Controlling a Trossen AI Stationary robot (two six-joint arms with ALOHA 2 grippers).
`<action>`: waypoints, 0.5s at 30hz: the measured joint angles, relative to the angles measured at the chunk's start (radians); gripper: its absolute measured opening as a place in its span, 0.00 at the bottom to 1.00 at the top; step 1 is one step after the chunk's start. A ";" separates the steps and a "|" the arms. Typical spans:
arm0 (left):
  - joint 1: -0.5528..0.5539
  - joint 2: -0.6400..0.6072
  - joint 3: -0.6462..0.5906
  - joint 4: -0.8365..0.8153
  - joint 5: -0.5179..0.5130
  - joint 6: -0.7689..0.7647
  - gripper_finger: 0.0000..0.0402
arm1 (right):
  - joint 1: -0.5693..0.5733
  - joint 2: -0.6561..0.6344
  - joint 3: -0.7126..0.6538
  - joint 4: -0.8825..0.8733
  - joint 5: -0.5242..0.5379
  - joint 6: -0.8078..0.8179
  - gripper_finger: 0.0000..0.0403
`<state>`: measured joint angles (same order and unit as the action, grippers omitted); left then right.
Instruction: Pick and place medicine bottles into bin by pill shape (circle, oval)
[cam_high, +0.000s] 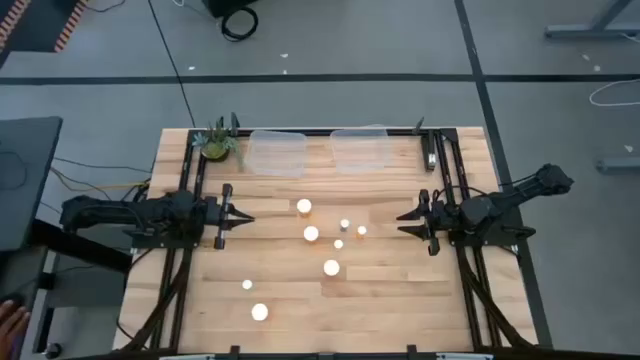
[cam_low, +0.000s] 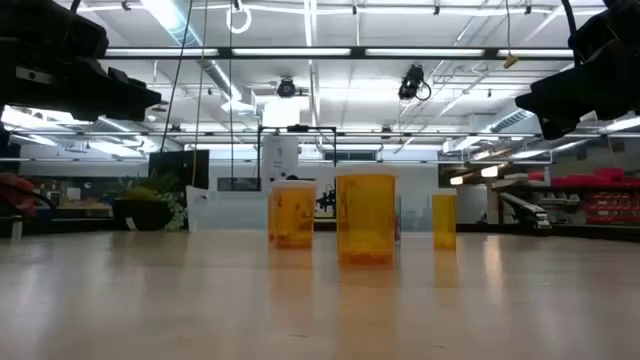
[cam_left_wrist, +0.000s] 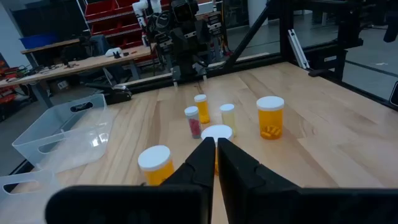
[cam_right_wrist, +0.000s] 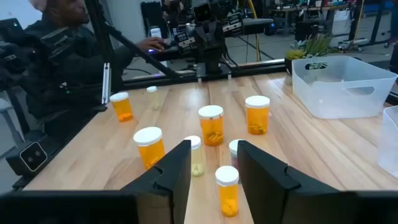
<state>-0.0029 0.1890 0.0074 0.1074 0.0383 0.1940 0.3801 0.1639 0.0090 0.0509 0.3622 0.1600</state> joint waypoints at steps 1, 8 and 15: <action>0.000 0.000 0.000 0.000 0.000 0.000 0.06 | 0.000 0.000 0.000 0.000 0.000 0.000 0.34; 0.000 0.000 0.000 0.000 0.000 0.000 0.09 | 0.000 0.000 0.000 0.000 0.000 0.000 0.34; 0.000 0.000 0.000 0.000 0.000 0.000 0.07 | 0.000 0.000 0.000 0.000 0.000 0.000 0.34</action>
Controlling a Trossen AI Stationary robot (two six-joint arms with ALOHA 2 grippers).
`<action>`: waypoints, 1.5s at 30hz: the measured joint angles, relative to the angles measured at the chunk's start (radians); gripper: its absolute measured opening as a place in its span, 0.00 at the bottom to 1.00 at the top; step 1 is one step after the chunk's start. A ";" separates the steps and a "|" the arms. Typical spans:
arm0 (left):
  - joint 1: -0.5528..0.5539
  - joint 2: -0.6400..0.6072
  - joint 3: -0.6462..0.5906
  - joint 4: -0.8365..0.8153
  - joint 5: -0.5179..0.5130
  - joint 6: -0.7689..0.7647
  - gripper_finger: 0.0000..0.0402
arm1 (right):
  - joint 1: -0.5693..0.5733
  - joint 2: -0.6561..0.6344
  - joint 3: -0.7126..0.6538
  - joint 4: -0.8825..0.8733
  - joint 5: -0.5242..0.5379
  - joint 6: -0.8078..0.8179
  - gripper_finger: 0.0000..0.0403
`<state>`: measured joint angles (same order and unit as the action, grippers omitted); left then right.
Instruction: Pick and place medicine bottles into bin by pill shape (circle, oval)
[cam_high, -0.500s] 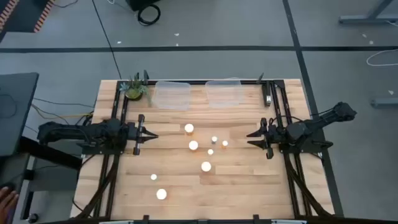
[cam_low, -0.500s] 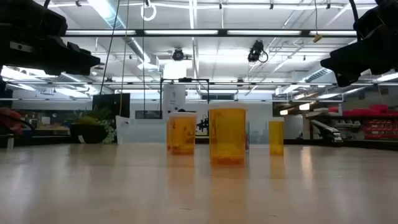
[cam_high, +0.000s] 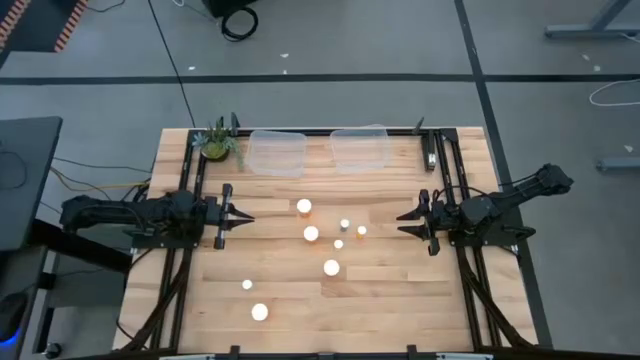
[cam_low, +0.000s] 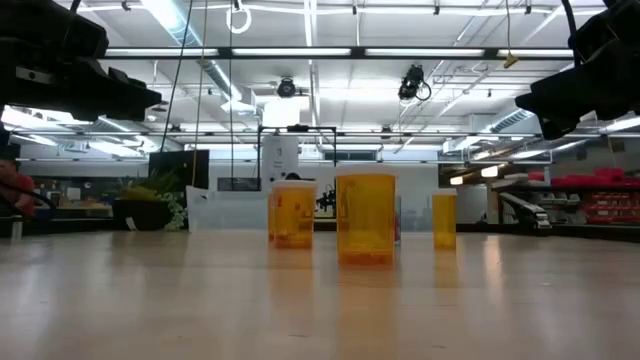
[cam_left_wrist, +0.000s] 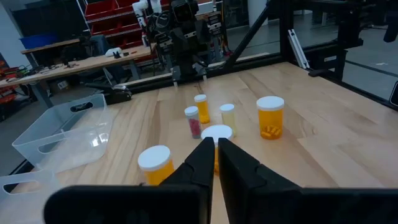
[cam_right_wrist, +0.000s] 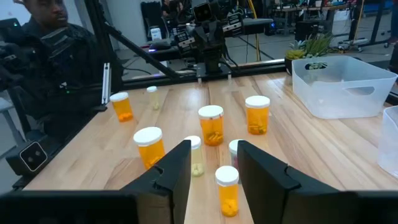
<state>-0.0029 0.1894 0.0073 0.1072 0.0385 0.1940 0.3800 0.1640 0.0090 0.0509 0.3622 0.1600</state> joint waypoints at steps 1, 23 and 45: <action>0.000 0.000 0.000 0.000 0.000 0.000 0.07 | 0.000 0.000 0.000 0.000 0.000 0.000 0.34; 0.000 0.000 0.000 0.000 0.000 0.000 0.06 | 0.000 0.000 0.000 0.000 0.000 0.000 0.34; 0.000 0.000 0.000 0.000 0.000 0.000 0.07 | 0.000 0.000 0.000 0.000 0.000 0.000 0.34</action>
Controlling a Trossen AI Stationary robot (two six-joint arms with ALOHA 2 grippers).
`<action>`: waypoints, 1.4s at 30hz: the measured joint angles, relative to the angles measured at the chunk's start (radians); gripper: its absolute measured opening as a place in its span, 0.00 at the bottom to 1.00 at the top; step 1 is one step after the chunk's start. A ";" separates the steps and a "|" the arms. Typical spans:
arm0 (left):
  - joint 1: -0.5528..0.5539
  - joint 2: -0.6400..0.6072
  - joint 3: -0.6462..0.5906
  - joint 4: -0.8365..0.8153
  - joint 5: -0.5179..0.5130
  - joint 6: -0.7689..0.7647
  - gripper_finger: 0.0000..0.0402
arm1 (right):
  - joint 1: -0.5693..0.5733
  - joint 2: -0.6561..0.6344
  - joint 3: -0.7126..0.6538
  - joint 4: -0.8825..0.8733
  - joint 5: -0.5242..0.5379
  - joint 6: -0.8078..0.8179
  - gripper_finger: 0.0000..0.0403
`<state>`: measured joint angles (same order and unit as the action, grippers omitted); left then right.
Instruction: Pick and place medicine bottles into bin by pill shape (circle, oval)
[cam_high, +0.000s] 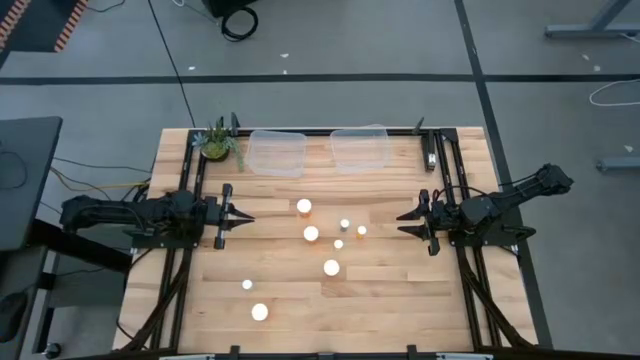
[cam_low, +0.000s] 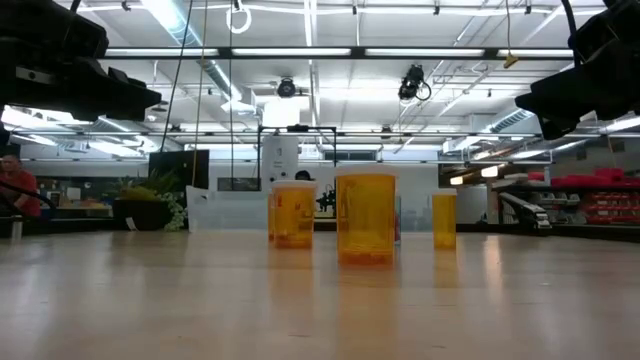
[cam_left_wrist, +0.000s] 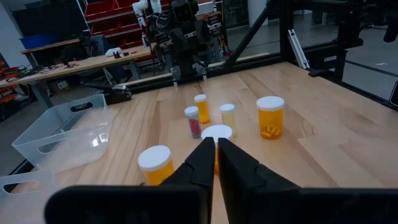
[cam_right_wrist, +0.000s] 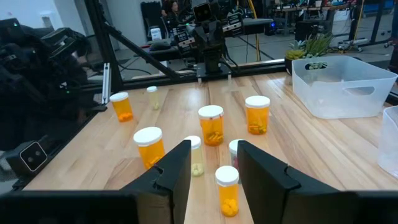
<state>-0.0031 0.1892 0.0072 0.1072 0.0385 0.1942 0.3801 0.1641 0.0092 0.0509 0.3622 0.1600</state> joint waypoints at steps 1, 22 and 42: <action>0.000 0.000 0.000 0.000 0.000 0.000 0.06 | 0.000 0.000 0.000 0.000 0.000 0.000 0.34; 0.000 0.000 0.000 0.000 0.000 0.000 0.06 | 0.000 0.000 0.000 0.000 0.000 0.000 0.34; -0.001 0.000 0.000 0.074 0.001 0.282 0.08 | 0.000 0.000 0.000 0.001 0.000 0.000 0.34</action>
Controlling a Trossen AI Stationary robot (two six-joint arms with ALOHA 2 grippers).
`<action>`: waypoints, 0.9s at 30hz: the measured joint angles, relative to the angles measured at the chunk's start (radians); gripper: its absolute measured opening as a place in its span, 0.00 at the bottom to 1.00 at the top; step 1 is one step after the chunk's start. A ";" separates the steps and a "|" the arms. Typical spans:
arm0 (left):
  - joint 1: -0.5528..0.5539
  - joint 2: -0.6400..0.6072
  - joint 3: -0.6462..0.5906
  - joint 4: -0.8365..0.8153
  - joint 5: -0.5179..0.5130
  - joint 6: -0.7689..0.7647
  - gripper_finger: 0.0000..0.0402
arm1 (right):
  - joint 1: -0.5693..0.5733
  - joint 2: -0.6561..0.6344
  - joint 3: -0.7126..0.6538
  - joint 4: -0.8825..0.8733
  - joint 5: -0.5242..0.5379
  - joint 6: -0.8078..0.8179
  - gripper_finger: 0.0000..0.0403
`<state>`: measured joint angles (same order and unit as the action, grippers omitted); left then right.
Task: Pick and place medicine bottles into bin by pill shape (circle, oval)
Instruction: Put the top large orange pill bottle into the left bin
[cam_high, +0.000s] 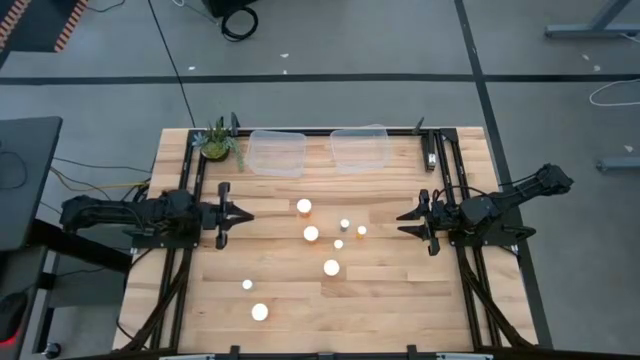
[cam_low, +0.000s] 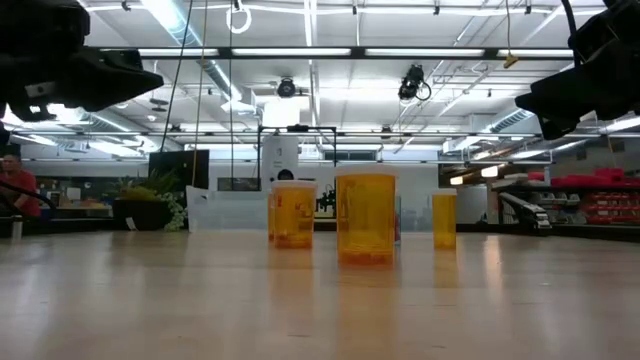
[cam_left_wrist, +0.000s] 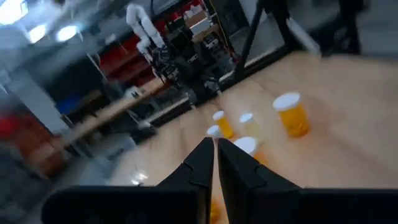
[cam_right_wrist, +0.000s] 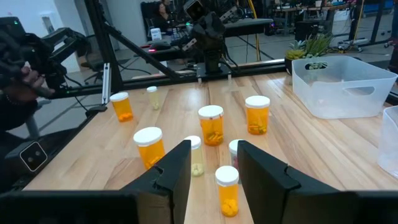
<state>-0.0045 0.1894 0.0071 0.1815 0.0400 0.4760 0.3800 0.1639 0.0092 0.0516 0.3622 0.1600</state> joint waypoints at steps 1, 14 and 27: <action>0.000 0.000 0.000 -0.001 0.001 -0.088 0.09 | 0.000 0.000 0.000 0.000 0.000 0.000 0.34; 0.002 0.000 0.000 0.283 -0.023 -0.623 0.05 | 0.000 0.000 0.000 0.001 0.000 0.000 0.34; 0.002 0.269 0.121 0.410 -0.309 -0.675 0.06 | 0.000 0.000 0.000 0.002 0.000 0.000 0.34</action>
<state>-0.0029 0.4587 0.1282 0.5913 -0.2691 -0.1992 0.3801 0.1638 0.0090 0.0532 0.3622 0.1600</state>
